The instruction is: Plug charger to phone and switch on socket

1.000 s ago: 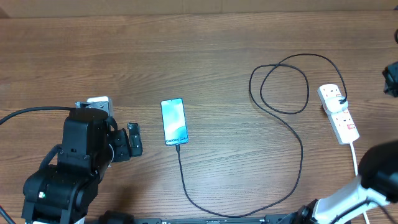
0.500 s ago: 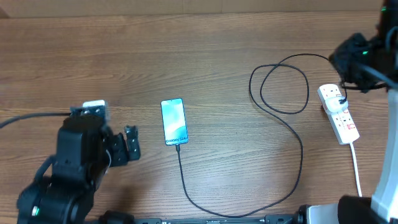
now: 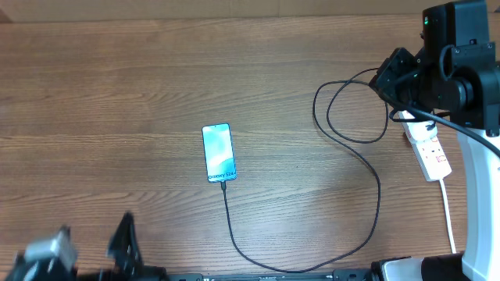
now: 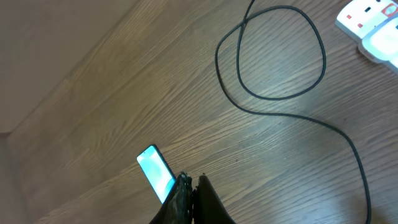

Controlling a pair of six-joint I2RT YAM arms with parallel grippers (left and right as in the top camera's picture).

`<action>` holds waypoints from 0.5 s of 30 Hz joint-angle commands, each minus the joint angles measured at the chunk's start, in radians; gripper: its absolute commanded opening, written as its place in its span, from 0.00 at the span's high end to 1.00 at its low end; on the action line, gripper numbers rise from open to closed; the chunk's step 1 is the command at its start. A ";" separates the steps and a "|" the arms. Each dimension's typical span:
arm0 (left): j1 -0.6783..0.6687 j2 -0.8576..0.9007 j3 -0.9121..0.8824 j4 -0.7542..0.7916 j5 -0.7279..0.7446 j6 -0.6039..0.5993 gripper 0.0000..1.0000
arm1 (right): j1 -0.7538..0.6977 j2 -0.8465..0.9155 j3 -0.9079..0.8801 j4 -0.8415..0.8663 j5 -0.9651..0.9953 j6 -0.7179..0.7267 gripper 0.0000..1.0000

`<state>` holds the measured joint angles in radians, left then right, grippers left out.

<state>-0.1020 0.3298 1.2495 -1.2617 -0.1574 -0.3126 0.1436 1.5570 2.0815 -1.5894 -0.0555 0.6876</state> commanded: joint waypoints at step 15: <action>0.015 -0.325 0.020 -0.180 0.001 -0.035 0.00 | 0.087 -0.145 0.021 0.004 0.001 0.022 0.95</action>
<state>-0.0971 0.0071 1.2648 -1.4292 -0.1570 -0.3317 0.2295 1.4582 2.0811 -1.5894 -0.0559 0.7063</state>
